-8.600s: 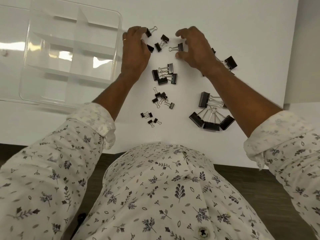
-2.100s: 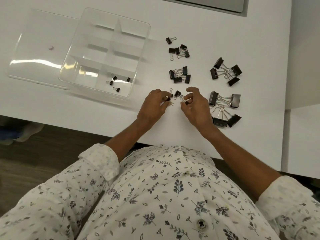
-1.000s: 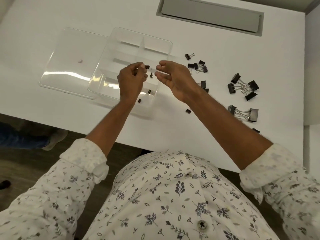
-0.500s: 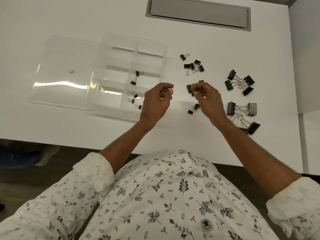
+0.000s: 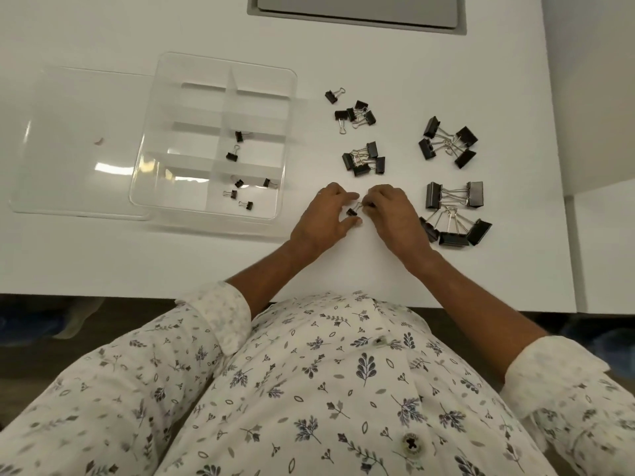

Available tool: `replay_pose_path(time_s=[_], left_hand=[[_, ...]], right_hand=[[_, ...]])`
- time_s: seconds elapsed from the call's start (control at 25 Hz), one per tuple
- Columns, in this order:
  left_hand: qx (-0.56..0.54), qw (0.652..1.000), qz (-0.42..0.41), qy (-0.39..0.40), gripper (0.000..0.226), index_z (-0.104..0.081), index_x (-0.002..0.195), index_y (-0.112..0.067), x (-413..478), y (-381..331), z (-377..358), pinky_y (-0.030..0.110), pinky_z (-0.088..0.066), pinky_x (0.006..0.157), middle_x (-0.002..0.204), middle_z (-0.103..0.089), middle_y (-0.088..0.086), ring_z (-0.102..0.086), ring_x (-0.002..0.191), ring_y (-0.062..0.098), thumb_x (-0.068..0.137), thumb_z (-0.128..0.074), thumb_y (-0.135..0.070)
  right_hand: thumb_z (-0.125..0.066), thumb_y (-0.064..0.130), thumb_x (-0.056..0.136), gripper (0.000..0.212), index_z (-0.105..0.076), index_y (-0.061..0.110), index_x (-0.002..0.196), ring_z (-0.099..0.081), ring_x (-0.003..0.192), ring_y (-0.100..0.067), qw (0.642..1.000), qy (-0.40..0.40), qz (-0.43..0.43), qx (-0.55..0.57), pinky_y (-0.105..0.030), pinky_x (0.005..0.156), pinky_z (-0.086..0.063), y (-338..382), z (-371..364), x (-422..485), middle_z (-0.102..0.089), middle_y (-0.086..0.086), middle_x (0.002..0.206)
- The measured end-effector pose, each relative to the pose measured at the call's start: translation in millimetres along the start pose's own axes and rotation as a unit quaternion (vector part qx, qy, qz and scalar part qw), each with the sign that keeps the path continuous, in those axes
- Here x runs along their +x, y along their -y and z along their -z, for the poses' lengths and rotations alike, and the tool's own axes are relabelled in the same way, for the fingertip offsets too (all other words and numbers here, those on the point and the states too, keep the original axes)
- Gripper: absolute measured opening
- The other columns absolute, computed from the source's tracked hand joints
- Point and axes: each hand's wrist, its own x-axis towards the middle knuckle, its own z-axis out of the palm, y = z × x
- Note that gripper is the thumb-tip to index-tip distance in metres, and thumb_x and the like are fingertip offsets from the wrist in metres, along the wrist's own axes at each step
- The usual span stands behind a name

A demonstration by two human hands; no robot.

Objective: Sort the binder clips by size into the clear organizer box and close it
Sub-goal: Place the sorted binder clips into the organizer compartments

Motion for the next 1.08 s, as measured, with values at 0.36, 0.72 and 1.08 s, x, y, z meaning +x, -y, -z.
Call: replay_pose_path(time_s=[0.36,0.72,1.08], left_hand=[[0.013,0.995,0.015,-0.094,0.029,-0.072,0.120,-0.013,-3.4,-3.6,-10.7,0.030,-0.053,0.083,0.103,-0.061,0.004,-0.057,0.085,0.011,0.093,-0.073,-0.025],[-0.614,0.747,0.236,-0.098,0.021,-0.073,0.111,-0.002,-19.8,-32.1,22.4,0.024,-0.061,0.085,0.102,-0.071,0.006,-0.070,0.089,0.015,0.100,-0.065,-0.017],[-0.668,0.678,0.208,-0.224,0.014,-0.069,0.093,0.002,-14.5,-25.5,111.4,0.032,-0.061,0.095,0.088,-0.072,0.013,-0.075,0.083,0.019,0.102,-0.060,-0.006]], right_hand=[[-0.078,0.015,0.090,0.018,-0.070,0.011,0.107,-0.064,0.088,-0.011,0.960,0.038,-0.146,0.237,-0.020,0.082,-0.052,0.0,17.5,14.0,-0.070,0.000,0.100],[-0.054,0.005,0.105,0.018,-0.069,0.000,0.111,-0.064,0.080,-0.013,0.626,0.104,-0.364,0.682,-0.019,0.073,-0.059,28.9,57.0,47.9,-0.064,-0.007,0.093],[-0.048,0.013,0.107,0.023,-0.060,-0.006,0.112,-0.065,0.098,-0.029,0.565,0.131,-0.344,0.739,-0.033,0.089,-0.059,116.7,61.8,98.9,-0.064,-0.019,0.098]])
